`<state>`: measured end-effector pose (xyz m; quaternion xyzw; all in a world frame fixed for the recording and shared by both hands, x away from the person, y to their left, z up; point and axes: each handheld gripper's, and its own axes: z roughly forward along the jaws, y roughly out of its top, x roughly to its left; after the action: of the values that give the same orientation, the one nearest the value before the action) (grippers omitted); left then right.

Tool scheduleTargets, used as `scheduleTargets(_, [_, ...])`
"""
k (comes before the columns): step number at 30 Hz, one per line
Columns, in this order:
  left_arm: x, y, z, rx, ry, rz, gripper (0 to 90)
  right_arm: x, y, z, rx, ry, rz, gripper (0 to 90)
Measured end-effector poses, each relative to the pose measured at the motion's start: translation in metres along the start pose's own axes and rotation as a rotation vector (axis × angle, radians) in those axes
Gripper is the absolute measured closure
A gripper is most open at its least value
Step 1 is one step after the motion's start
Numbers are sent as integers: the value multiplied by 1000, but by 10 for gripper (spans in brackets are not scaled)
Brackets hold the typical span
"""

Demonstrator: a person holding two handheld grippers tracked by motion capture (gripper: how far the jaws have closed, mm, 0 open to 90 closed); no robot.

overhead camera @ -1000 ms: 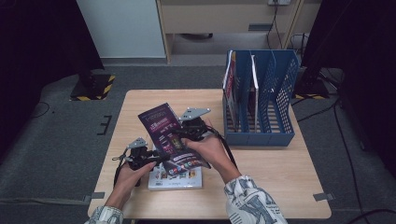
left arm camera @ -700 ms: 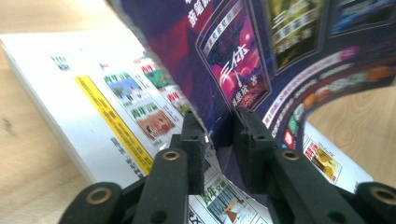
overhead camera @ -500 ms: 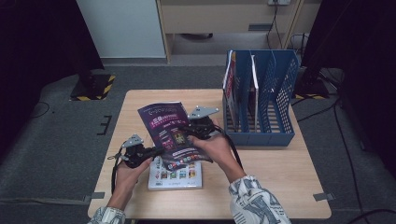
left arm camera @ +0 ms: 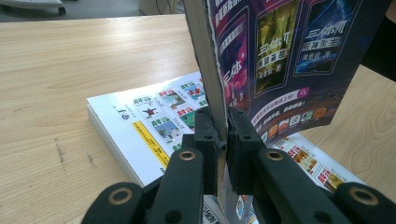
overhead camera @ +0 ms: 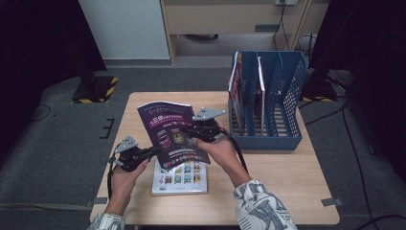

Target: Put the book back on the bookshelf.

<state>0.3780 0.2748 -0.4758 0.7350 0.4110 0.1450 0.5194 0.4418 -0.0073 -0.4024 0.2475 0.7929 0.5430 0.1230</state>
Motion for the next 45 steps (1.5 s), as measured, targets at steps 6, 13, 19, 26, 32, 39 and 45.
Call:
scheduleTargets(6, [0,0,1,-11,-20,0,839,-4,13,-3,-34,1,-1,796])
scheduleTargets(13, [1,0,0,-18,-25,4,843,-4,31,-5,-55,12,-22,797])
scheduleTargets(19, [0,1,-1,-24,-24,20,845,-4,39,-6,-70,14,-32,791])
scheduleTargets(26, [0,1,-1,-25,-19,37,844,-4,50,-7,-90,28,-44,784])
scheduleTargets(32, [0,1,-1,-26,-23,37,844,-5,50,-6,-90,55,-41,757])
scheduleTargets(39, [-1,1,-2,-23,-15,47,844,-6,51,-3,-83,62,-43,750])
scheduleTargets(45, [-1,2,-2,-23,-20,53,844,-7,50,-2,-79,54,-51,756])
